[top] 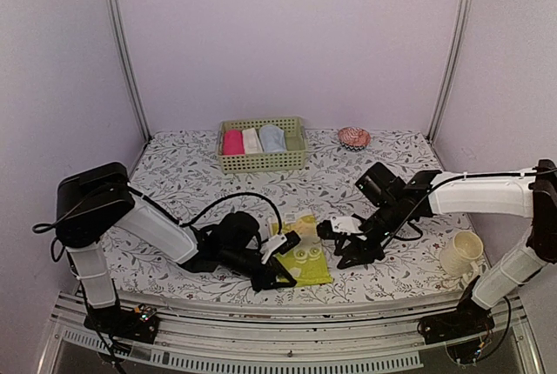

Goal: Roll the towels
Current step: Roll the towel at the center of the board.

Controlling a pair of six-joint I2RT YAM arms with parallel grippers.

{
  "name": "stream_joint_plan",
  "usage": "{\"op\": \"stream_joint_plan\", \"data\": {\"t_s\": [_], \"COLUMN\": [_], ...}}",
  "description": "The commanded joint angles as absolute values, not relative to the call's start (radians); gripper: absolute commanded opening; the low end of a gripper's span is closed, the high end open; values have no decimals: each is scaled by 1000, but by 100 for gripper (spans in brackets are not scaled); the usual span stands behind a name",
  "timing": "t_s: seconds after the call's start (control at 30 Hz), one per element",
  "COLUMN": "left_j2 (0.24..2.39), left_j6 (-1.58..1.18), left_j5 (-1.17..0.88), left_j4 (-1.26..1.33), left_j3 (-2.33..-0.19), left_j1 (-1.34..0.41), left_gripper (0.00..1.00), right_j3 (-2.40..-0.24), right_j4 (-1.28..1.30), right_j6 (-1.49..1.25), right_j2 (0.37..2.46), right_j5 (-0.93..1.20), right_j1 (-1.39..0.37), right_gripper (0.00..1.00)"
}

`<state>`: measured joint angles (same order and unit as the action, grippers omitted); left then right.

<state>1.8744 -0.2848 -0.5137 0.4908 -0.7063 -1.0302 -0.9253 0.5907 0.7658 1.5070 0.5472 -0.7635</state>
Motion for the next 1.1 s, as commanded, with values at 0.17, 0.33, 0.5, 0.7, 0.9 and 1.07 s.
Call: {"op": "stream_joint_plan", "data": {"t_s": [0.17, 0.33, 0.5, 0.7, 0.9, 1.07], "left_j2": [1951, 1956, 1998, 2009, 2011, 2010], "left_j6": [-598, -644, -654, -654, -658, -665], "left_j5": [-712, -702, -699, -695, -684, -681], "left_j4": [666, 691, 712, 709, 709, 701], "left_j3": [-703, -694, -678, -675, -669, -670], "left_j1": [-981, -980, -981, -980, -980, -979], "left_gripper": [0, 0, 0, 0, 0, 0], "right_j3": [-849, -850, -875, -892, -900, -910], "right_j4": [406, 335, 323, 320, 324, 319], "right_j6": [803, 788, 759, 731, 721, 710], "right_j2": [1544, 1588, 1644, 1645, 1619, 1666], "right_j5": [282, 192, 180, 191, 190, 213], "right_j1": [-1027, -1085, -1088, -1088, -1087, -1081], "right_gripper": [37, 38, 39, 39, 40, 40]}}
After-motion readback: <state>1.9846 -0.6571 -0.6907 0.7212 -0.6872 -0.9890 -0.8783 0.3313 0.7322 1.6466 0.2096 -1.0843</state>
